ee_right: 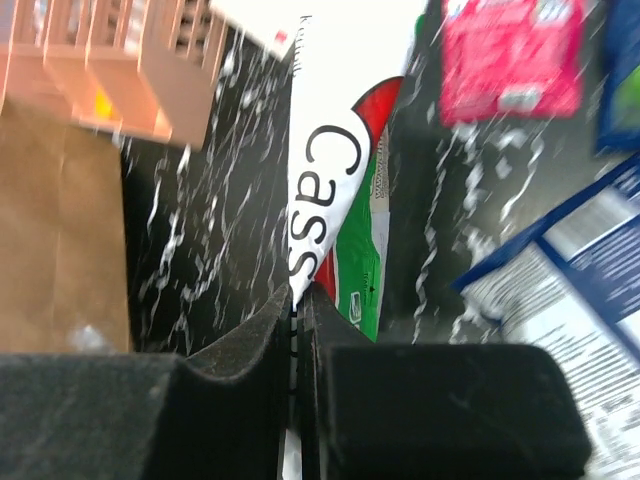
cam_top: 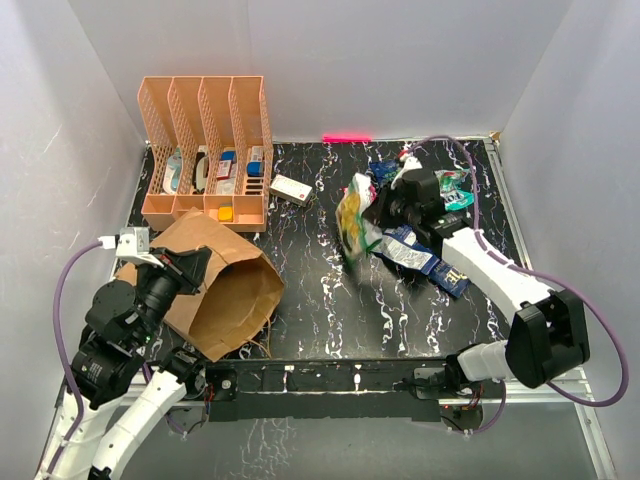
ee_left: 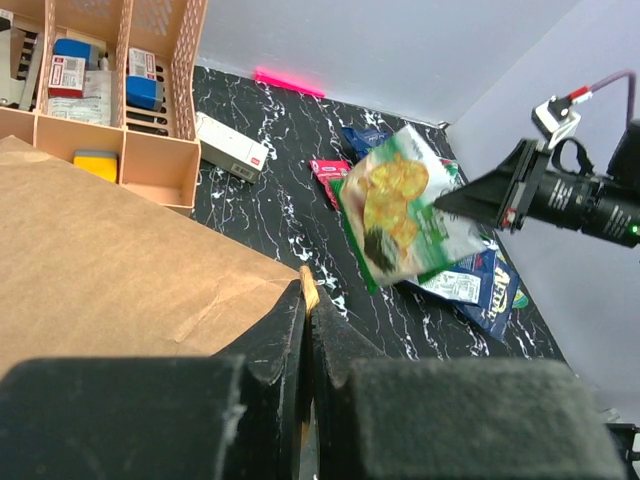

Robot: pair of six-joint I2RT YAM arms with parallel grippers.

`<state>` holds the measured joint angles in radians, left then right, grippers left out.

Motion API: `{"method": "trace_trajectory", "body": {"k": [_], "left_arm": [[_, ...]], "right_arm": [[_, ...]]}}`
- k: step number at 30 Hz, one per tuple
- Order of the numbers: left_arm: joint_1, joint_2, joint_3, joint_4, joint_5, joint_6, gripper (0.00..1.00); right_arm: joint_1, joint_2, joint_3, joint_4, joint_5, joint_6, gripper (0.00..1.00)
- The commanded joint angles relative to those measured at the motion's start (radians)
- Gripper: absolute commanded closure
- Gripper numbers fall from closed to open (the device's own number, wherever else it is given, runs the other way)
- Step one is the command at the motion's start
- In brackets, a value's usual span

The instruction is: Take the snacks out of the paper bag

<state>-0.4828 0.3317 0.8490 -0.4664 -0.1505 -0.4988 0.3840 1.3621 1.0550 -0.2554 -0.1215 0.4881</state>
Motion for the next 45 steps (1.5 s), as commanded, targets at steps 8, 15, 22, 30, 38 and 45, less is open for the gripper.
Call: {"method": "trace_trajectory", "body": {"k": [8,15,22,30,38,45], "left_arm": [[-0.004,0.036,0.019,0.018,0.027,-0.023,1.00],[-0.003,0.000,0.019,-0.026,0.017,-0.029,1.00],[-0.003,-0.042,0.091,-0.163,-0.074,0.022,1.00],[-0.004,-0.068,0.137,-0.211,-0.189,0.040,1.00],[-0.003,0.009,0.137,-0.143,-0.196,0.009,1.00],[-0.004,0.051,0.075,-0.009,-0.129,-0.016,1.00]], "right_arm": [[0.003,-0.058,-0.198,0.180,-0.148,0.184,0.92],[-0.003,-0.110,-0.351,0.197,-0.074,0.244,0.82],[-0.003,-0.234,-0.374,0.058,0.014,0.151,0.40],[-0.003,-0.374,-0.383,0.122,-0.009,0.117,0.07],[-0.003,-0.499,-0.454,0.202,-0.068,0.022,0.01],[-0.003,-0.532,-0.479,0.176,-0.082,-0.003,0.01]]}}
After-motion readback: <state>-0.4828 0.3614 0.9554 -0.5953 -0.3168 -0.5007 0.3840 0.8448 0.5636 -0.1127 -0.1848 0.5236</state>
